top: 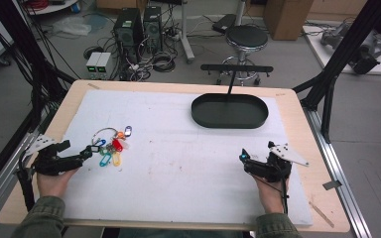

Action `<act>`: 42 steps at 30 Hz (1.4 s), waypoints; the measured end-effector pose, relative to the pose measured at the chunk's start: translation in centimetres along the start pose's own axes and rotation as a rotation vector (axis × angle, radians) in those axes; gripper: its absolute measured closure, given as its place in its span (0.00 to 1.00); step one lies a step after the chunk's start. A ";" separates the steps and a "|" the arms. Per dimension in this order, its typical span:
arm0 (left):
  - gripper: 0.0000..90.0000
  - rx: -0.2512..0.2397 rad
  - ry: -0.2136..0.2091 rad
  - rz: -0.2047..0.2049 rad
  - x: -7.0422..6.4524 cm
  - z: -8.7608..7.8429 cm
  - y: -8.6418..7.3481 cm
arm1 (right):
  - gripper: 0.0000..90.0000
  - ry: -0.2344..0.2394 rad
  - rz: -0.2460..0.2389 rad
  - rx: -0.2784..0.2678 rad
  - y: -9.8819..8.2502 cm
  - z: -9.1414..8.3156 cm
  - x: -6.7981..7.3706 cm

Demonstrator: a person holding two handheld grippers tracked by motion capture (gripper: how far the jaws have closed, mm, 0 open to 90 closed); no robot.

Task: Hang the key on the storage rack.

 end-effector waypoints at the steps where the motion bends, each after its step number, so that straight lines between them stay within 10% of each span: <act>1: 0.05 0.006 -0.003 0.013 -0.2 0.2 0.0 | 0.01 0.000 -0.001 0.000 0.0 0.0 0.0; 20: 0.05 0.098 -0.052 0.100 -2.3 2.0 0.8 | 0.01 -0.003 0.014 -0.008 0.1 0.1 -0.2; 42: 0.05 0.320 -0.105 0.185 -3.5 6.4 0.7 | 0.01 0.013 0.038 -0.011 0.1 0.3 -0.2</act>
Point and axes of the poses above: each handheld gripper's, and its own axes: z roughly forward along the jaws, y roughly out of its top, x roughly to its left, the point moved 10 cm from there along z, roughly forward along the jaws, and after that the axes turned 3 degrees about -x, right-handed, at the moved point
